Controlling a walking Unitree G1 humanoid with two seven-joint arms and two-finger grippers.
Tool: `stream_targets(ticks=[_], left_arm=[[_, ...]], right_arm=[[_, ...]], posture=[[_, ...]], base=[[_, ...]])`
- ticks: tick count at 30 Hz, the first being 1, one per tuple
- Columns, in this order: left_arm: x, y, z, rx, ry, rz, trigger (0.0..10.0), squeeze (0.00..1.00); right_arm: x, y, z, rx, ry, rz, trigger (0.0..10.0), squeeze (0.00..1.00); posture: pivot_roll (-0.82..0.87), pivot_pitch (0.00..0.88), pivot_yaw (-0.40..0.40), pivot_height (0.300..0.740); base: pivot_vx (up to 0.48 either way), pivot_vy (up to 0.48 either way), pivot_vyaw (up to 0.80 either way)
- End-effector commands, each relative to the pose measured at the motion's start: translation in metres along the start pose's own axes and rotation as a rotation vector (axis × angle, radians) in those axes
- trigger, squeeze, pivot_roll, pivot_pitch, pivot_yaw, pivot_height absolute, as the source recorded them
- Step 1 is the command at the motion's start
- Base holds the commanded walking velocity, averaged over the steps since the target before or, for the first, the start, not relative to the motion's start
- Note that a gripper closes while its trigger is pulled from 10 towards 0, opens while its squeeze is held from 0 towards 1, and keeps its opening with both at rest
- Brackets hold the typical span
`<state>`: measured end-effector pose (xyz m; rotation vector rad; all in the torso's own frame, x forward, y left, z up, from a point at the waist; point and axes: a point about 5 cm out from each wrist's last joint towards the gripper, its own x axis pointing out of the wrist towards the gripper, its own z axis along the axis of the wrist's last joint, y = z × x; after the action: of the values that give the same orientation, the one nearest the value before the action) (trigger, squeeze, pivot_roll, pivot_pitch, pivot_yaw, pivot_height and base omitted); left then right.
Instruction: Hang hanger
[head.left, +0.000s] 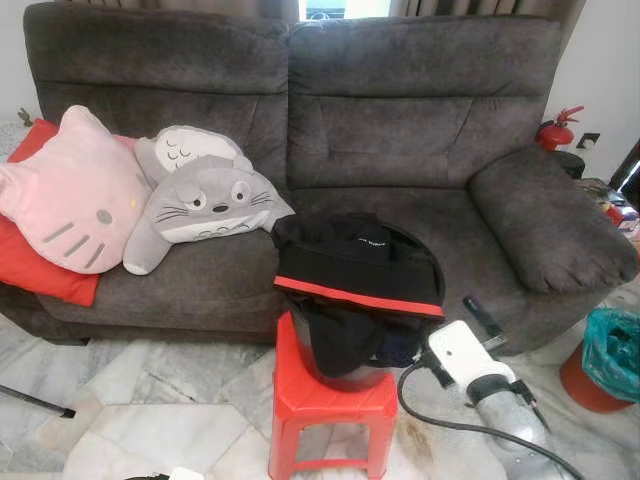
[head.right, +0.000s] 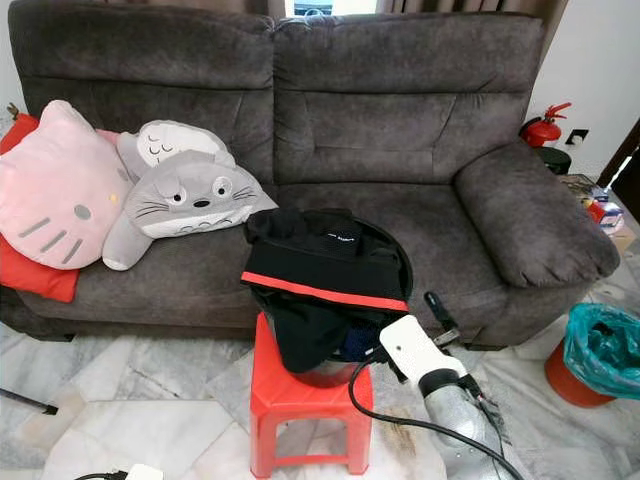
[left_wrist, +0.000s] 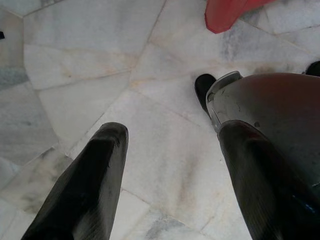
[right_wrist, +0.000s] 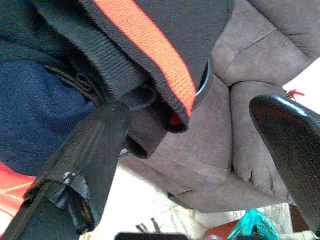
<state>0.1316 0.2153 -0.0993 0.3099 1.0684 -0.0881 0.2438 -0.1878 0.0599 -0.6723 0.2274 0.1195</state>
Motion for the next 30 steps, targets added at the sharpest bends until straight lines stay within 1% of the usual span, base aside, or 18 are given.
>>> stream_targets(ticks=[1, 4, 8, 13, 15, 22, 28, 30], left_arm=[[0.0, 0.0, -0.001, 0.018, 0.005, -0.004, 10.0, 0.0], [0.0, 0.0, 0.0, 0.018, 0.003, -0.001, 10.0, 0.0], [0.0, 0.001, 0.001, 0.02, 0.0, 0.003, 10.0, 0.0], [0.0, 0.001, 0.001, 0.021, 0.0, 0.003, 10.0, 0.0], [0.0, 0.0, 0.002, 0.021, -0.001, 0.002, 10.0, 0.0], [0.0, 0.0, 0.002, 0.02, -0.001, 0.002, 10.0, 0.0], [0.0, 0.0, 0.001, 0.017, 0.0, 0.003, 10.0, 0.0], [0.0, 0.0, 0.001, 0.018, 0.0, 0.004, 10.0, 0.0]], right_arm=[[0.0, 0.001, -0.001, 0.01, 0.005, 0.009, 10.0, 0.0], [0.001, 0.001, -0.001, 0.009, 0.004, 0.008, 10.0, 0.0], [0.002, -0.008, 0.0, -0.008, -0.011, -0.038, 10.0, 0.0], [0.003, -0.013, 0.0, -0.019, -0.016, -0.06, 10.0, 0.0], [0.003, -0.019, 0.002, -0.026, -0.025, -0.094, 10.0, 0.0], [0.005, -0.02, 0.003, -0.033, -0.035, -0.101, 10.0, 0.0], [0.006, -0.023, 0.01, -0.033, -0.075, -0.134, 10.0, 0.0], [0.006, -0.026, 0.015, -0.037, -0.112, -0.158, 10.0, 0.0]], posture=[[-0.14, 0.0, -0.016, 0.74], [-0.14, 0.0, -0.016, 0.74], [-0.14, 0.0, -0.016, 0.74], [-0.14, 0.0, -0.016, 0.74], [-0.14, 0.0, -0.016, 0.74], [-0.14, 0.0, -0.016, 0.74], [-0.14, 0.0, -0.017, 0.74], [-0.14, 0.0, -0.017, 0.74]], base=[[0.0, 0.0, 0.0], [0.0, 0.0, 0.0], [0.0, 0.0, 0.0], [0.0, 0.0, 0.0], [0.0, 0.0, 0.0], [0.0, 0.0, 0.0], [0.0, 0.0, 0.0], [0.0, 0.0, 0.0]])
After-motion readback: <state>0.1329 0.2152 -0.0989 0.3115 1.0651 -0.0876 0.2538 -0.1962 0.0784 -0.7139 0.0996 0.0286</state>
